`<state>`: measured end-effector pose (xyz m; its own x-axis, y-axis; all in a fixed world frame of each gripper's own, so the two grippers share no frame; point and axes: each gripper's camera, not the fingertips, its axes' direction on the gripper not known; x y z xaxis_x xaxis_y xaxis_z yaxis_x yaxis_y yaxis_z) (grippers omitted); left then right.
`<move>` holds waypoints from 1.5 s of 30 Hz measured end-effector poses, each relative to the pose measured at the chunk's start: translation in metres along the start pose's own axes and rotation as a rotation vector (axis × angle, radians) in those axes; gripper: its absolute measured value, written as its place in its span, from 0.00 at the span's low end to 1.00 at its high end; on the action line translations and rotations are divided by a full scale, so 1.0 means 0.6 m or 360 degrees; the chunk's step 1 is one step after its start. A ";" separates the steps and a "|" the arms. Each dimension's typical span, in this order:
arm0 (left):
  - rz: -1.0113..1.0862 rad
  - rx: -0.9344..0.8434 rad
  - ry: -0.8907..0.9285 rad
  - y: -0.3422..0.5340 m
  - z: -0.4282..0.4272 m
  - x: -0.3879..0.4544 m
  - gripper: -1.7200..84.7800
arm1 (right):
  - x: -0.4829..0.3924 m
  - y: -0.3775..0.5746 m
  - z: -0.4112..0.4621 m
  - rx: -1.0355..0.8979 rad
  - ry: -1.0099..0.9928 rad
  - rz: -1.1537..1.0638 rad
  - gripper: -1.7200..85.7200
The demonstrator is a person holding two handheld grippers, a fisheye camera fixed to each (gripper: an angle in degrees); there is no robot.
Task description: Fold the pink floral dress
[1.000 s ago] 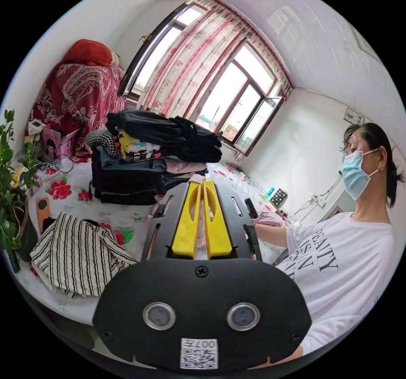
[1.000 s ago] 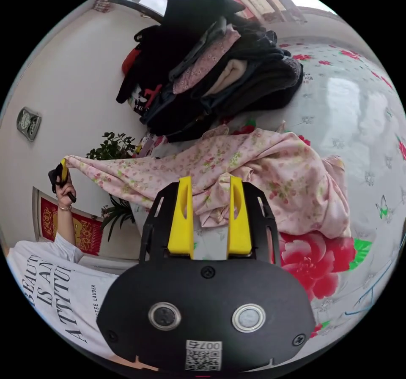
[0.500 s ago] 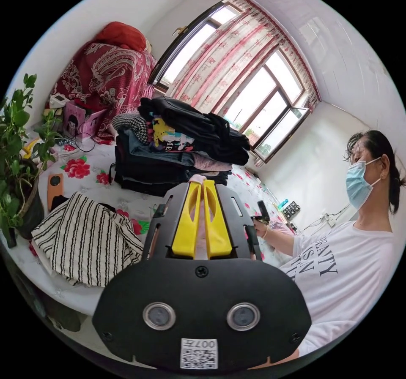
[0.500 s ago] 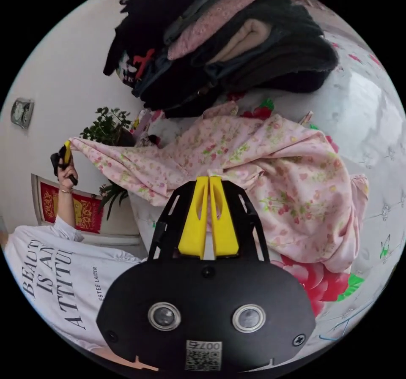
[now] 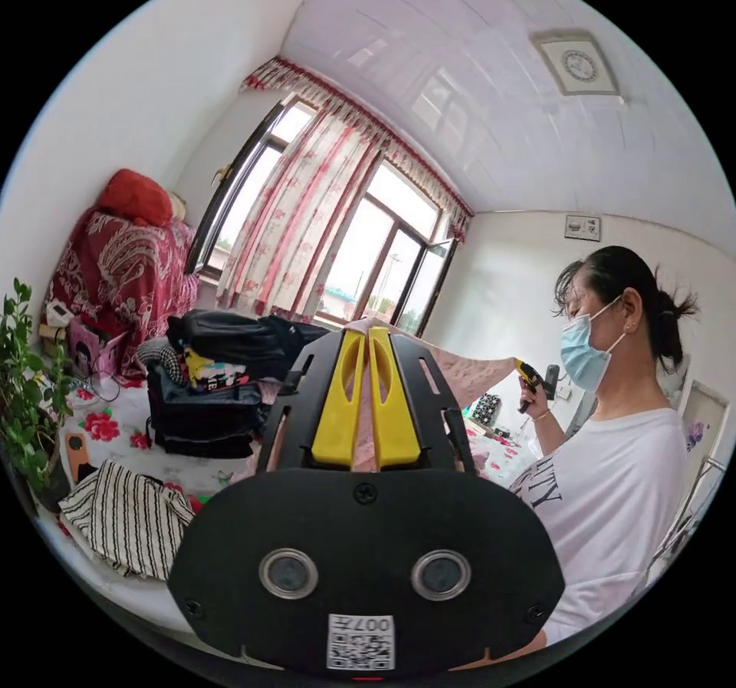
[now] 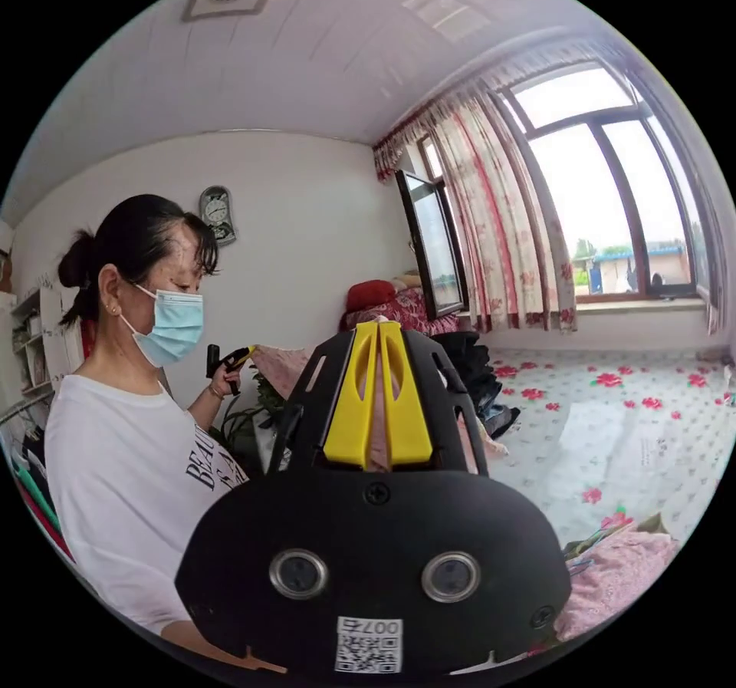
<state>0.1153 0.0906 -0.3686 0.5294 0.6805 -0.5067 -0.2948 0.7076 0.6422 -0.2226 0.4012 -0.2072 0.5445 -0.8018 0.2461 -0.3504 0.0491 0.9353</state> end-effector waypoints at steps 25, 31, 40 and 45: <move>-0.0553 -0.0455 -0.0024 0.099 0.229 -0.190 0.01 | 0.251 0.090 0.161 -0.0526 0.0267 0.0719 0.02; -0.0009 -0.0062 0.0102 -0.143 0.140 -0.050 0.01 | 0.130 -0.120 0.041 0.0077 0.0208 0.0266 0.02; 0.0328 0.0132 0.0142 -0.066 -0.072 0.076 0.01 | -0.026 -0.060 -0.139 0.0190 0.0090 -0.0073 0.02; 0.0243 -0.0011 0.0081 0.065 -0.132 0.073 0.01 | -0.047 0.069 -0.181 0.0015 0.0057 0.0006 0.02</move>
<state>0.0643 0.1632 -0.4114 0.4369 0.7888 -0.4323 -0.3740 0.5964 0.7102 -0.1699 0.4906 -0.1481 0.5700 -0.7798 0.2589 -0.3599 0.0463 0.9318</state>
